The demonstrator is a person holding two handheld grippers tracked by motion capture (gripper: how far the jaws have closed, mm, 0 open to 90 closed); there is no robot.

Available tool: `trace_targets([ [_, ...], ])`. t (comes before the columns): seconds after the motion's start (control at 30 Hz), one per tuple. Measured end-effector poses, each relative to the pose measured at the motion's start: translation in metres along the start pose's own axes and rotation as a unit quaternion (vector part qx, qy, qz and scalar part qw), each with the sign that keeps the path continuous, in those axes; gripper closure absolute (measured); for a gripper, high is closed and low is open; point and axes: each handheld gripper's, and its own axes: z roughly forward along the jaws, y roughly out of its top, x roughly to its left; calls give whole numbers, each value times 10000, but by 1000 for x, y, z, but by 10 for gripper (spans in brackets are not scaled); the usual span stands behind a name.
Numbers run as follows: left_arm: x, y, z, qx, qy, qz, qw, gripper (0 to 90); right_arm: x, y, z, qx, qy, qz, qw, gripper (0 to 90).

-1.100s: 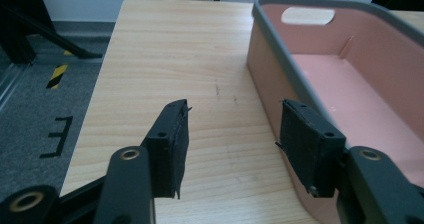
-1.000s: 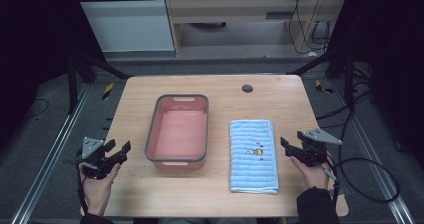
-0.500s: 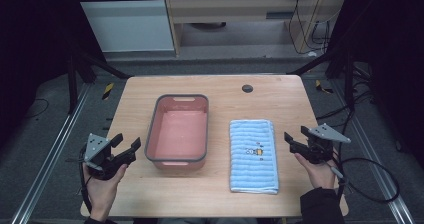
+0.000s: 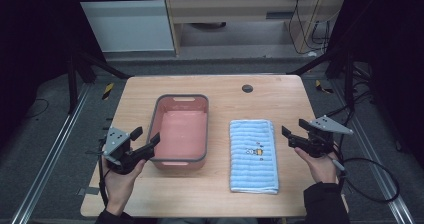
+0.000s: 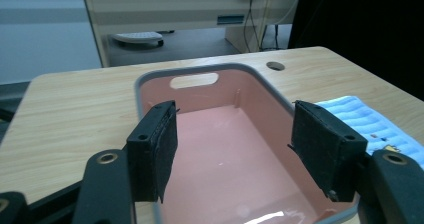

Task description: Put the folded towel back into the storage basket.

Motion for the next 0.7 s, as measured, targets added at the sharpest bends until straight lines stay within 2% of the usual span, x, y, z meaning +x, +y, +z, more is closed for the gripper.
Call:
trace_targets([
  [0.13, -17, 5, 9, -44, -193, 39, 9998, 350, 1, 9, 2, 55, 72, -59, 9999, 347],
  [0.17, -17, 5, 9, -44, -193, 39, 9998, 351, 1, 9, 2, 55, 72, -59, 9999, 347],
  [0.23, -29, 8, 15, -51, -322, 63, 9994, 355, 2, 15, 3, 78, 58, -119, 9999, 371],
  [0.27, -29, 8, 15, -51, -322, 63, 9994, 356, 2, 17, 3, 82, 69, -112, 9999, 376],
  [0.33, -41, 10, 21, -65, -404, 161, 9990, 357, 2, 21, 5, 84, 78, -94, 9999, 381],
  [0.43, -53, 10, 27, -52, -523, 195, 9984, 361, 2, 26, 9, 86, 58, -88, 9999, 383],
  [0.47, -53, 10, 27, -52, -523, 195, 9984, 363, 2, 26, 9, 86, 58, -88, 9999, 383],
  [0.5, -60, 9, 32, -22, -607, 217, 9979, 365, 1, 30, 12, 85, 49, -53, 9999, 387],
  [0.7, -84, 3, 48, 116, -862, 361, 9956, 375, -1, 36, 21, 149, 42, -24, 9999, 409],
])
